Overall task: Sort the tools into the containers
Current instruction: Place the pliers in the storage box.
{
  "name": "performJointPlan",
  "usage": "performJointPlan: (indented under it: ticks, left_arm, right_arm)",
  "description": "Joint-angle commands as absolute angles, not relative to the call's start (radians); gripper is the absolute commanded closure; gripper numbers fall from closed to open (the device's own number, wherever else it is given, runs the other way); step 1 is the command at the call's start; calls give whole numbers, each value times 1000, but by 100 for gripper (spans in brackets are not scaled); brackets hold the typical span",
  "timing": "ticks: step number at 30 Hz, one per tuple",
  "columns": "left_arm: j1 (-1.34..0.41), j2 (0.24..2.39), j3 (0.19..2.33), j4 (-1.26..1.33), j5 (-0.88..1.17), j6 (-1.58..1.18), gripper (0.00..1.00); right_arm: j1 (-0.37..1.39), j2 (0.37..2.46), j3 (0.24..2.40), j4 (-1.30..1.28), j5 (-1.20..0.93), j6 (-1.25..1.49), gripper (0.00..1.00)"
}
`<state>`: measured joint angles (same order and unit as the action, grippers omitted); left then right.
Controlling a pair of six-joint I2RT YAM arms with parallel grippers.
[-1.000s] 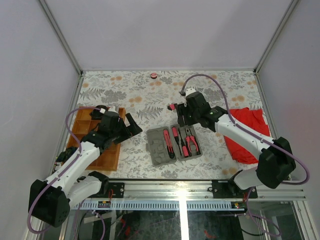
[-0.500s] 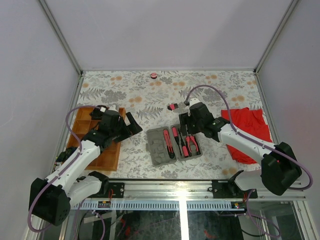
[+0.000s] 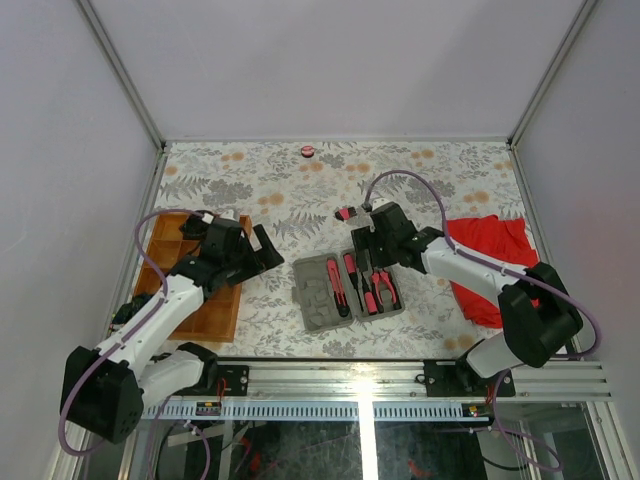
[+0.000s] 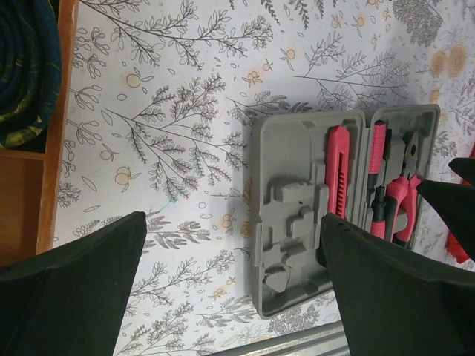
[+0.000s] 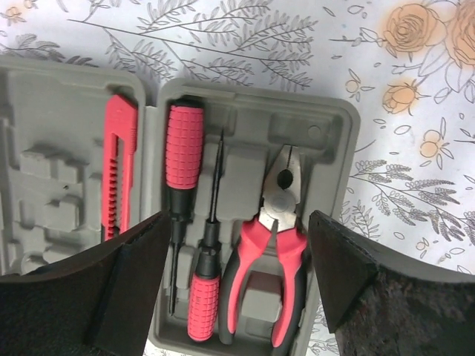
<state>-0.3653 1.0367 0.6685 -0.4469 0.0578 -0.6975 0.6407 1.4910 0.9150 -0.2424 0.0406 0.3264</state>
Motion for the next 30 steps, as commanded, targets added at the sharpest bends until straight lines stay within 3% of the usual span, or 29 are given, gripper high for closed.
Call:
performJointPlan:
  ticks: [1,10,22,30]
  left_arm:
    - [-358,1067,718,-451,26,-668,0]
    - [-359,1209,856,-388,-1,-661,0]
    - [-359,1624,1198,-284,-93,-640,0]
    - [-359,1977,1539,-272,-143,-566,0]
  right_arm:
    - [608,1483,974,-251,51,328,19]
    - [607,1384,932,-243,7,374,20]
    - [607,1181,768,-268,-15,402,21]
    - [607,1114,717,-264,4,400,20]
